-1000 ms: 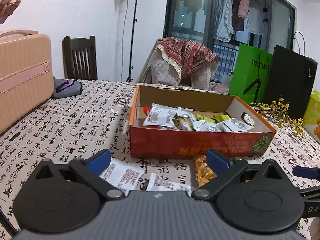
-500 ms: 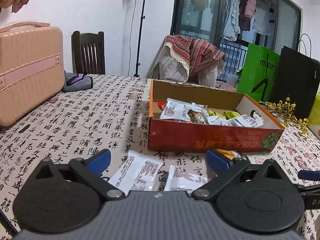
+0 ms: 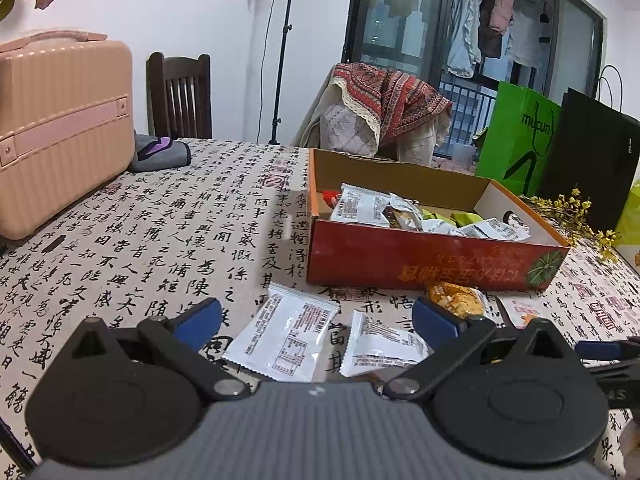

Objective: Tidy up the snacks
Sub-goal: 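Return both tools to the pile and grasp a gold-bottomed cracker packet with the right tool, then lift the cracker packet with the right tool while the left tool grasps a white packet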

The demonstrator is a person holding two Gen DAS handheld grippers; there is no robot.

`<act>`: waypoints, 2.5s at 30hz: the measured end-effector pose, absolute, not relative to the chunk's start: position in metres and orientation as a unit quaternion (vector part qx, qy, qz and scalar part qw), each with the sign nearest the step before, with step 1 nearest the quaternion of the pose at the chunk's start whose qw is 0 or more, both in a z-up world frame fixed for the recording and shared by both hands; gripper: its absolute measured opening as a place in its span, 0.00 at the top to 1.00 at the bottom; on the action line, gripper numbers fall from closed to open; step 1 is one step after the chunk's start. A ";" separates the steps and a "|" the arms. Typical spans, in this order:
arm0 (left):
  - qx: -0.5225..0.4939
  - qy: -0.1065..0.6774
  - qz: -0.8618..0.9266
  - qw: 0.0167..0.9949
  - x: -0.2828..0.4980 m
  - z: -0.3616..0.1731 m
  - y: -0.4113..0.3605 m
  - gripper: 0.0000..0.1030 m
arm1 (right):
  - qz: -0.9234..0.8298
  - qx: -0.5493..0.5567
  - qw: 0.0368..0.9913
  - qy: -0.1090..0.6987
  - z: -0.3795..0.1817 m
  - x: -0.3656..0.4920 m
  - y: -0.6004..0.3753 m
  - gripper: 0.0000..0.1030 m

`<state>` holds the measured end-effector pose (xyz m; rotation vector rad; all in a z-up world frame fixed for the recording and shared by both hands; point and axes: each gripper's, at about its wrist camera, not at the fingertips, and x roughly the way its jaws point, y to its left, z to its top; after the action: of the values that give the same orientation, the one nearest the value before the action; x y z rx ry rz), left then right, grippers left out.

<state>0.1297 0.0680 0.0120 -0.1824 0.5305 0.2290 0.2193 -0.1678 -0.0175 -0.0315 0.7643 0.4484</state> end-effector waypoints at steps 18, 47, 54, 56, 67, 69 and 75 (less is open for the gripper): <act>-0.077 0.268 0.110 0.954 0.132 0.013 0.057 0.00 | 0.218 -0.028 0.916 0.334 -0.012 0.208 -0.165 0.62; -0.077 0.277 0.125 0.950 0.125 0.010 0.065 0.00 | 0.178 0.023 0.951 0.251 0.030 0.203 -0.208 0.62; -0.070 0.286 0.129 0.947 0.131 0.006 0.067 0.00 | 0.174 0.027 0.950 0.256 0.024 0.210 -0.209 0.62; -0.063 0.291 0.130 0.946 0.135 0.004 0.068 0.00 | 0.173 0.027 0.951 0.257 0.023 0.212 -0.210 0.62; -0.028 0.314 0.119 0.942 0.151 0.000 0.076 0.00 | 0.164 0.026 0.950 0.266 0.020 0.223 -0.215 0.62; -0.029 0.317 0.114 0.941 0.153 0.000 0.080 0.00 | 0.162 0.024 0.949 0.268 0.018 0.225 -0.215 0.62; -0.025 0.337 0.107 0.935 0.165 -0.007 0.088 0.00 | 0.156 0.024 0.948 0.275 0.014 0.230 -0.218 0.62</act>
<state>0.1654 0.0876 -0.0071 -0.0517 0.6889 0.2183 0.2302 -0.2175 0.0139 0.0480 0.5597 0.3169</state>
